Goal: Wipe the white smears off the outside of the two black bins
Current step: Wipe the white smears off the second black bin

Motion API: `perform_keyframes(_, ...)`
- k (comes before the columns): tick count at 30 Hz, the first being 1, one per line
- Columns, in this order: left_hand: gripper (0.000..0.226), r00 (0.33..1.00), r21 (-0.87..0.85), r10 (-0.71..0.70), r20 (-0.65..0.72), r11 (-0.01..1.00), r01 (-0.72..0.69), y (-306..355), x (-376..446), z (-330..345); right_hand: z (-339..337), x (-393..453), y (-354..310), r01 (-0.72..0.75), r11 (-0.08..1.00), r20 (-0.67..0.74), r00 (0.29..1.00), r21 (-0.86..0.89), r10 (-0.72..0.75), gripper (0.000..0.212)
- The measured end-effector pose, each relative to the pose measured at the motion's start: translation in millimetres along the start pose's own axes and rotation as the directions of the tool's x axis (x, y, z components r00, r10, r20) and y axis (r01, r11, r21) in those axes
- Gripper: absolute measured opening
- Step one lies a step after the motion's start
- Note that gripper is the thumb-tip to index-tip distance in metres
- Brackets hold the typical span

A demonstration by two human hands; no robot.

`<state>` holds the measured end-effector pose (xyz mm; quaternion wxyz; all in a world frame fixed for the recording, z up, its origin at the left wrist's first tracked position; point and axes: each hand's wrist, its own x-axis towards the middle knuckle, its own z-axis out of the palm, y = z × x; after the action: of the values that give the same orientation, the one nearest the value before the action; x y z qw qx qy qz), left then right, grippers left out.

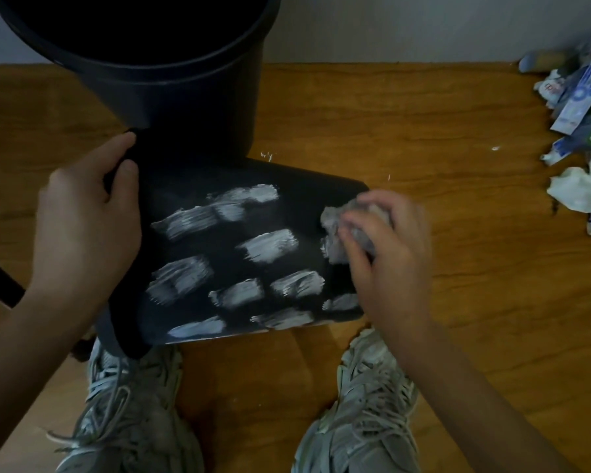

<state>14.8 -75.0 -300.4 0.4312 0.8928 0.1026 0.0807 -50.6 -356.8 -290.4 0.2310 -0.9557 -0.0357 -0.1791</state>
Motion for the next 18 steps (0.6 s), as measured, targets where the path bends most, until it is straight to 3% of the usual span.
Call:
perform_keyframes(4,0.026,1.000,0.000,0.002,0.005,1.000,-0.002,0.4,-7.0,-1.8,-8.2,-26.1,-1.6,0.119,0.993,-0.007,0.993,0.003,-0.119,0.015)
perform_keyframes(10,0.031,1.000,0.050,0.002,-0.020,0.999,-0.001,8.5,-16.2,-5.5,6.4,11.2,-11.8,0.035,0.999,0.028,0.999,0.025,-0.036,0.014)
perform_keyframes(16,0.037,1.000,0.125,0.013,0.018,0.992,-0.015,25.2,-26.4,-12.8,-3.4,-24.9,-8.5,0.154,0.986,0.001,0.988,0.059,-0.154,0.014)
perform_keyframes(18,0.037,0.999,0.121,0.011,0.033,0.993,-0.015,30.9,-27.0,-14.5,-2.5,-14.7,-7.4,0.126,0.991,0.028,0.991,0.055,-0.128,0.015)
